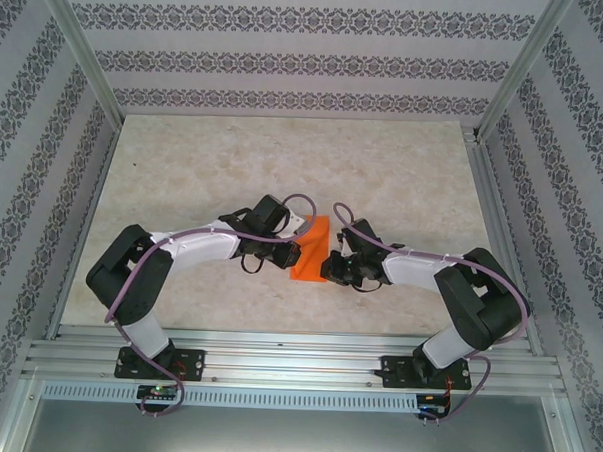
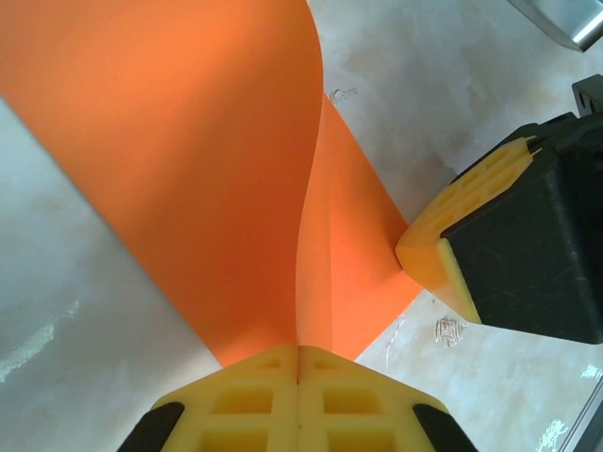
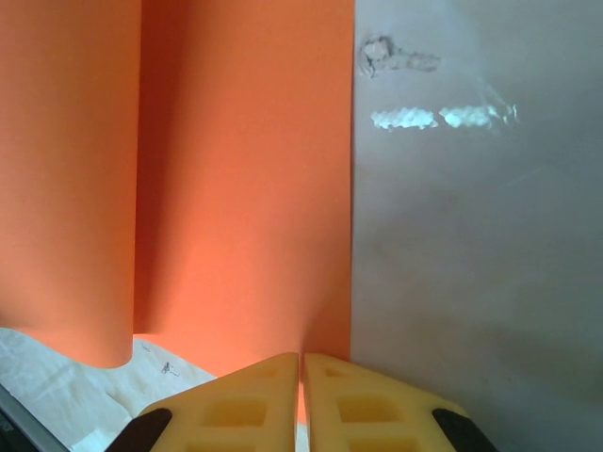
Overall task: Fold a paper plane with a square sheet of paper (fold left side to right side)
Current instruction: Fold the triangle a second time at the center of the table.
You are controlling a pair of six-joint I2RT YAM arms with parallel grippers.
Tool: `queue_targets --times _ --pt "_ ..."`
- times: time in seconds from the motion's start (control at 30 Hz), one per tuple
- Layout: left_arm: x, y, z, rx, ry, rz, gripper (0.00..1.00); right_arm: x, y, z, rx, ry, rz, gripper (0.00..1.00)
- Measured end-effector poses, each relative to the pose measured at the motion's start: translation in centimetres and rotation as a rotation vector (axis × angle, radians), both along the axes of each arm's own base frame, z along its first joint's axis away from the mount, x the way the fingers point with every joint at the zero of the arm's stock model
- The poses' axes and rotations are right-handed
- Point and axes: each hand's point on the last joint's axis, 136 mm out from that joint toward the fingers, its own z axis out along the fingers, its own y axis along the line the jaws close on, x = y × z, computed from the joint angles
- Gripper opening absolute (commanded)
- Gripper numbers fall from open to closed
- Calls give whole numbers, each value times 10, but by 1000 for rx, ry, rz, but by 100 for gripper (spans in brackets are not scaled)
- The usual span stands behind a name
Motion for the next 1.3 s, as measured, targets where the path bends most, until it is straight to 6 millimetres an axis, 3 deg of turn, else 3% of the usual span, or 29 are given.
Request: queue_targets --times 0.97,1.13,1.3 --pt "14 3 -12 63 9 -44 6 1 2 -1 -41 -5 55 11" --pt "16 2 -10 60 4 -45 6 2 2 2 -35 -16 59 23" --pt "17 1 -8 55 0 -48 6 9 4 18 6 -59 37 34"
